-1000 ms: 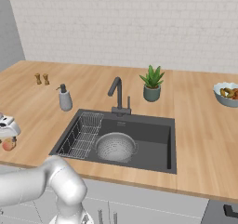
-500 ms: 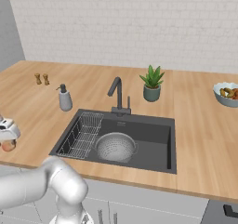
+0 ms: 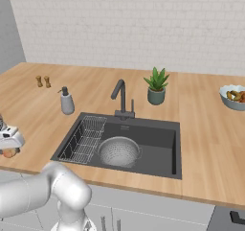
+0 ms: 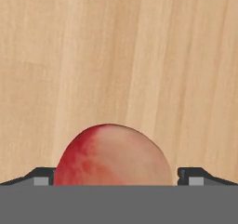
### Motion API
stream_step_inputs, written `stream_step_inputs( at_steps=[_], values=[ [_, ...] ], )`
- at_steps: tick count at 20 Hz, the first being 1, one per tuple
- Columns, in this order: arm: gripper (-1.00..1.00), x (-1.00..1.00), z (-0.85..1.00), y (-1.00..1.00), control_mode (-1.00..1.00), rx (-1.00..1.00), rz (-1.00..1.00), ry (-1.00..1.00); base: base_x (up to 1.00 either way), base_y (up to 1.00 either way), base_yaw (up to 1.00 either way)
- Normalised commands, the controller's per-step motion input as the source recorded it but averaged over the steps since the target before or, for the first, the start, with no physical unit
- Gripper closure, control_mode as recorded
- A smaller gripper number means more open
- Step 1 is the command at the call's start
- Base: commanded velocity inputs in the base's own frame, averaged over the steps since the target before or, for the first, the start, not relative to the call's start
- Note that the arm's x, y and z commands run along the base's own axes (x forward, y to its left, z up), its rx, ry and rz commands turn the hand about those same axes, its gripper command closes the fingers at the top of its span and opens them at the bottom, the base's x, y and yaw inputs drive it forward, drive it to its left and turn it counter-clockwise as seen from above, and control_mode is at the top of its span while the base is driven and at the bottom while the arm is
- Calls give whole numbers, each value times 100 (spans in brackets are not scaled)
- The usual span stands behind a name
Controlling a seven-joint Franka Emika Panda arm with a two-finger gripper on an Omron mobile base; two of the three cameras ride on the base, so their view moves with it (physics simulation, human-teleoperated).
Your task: Put the colander in the sink, put the peach in the colander, and turn on the sink faucet and pour water over the colander.
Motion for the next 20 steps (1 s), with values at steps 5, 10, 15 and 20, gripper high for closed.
stream_step_inputs(
  at_steps=[5, 10, 15, 20],
  values=[
    [-100, 0, -34, -12, -100, 2, 0, 0, 0, 0, 0],
    [100, 0, -29, 0, -100, 7, 1, 0, 0, 0, 0],
    [100, -16, 15, -24, -100, 8, 0, -11, 0, 0, 0],
    [100, -36, 85, -95, -100, 3, -2, -26, 0, 0, 0]
  ],
)
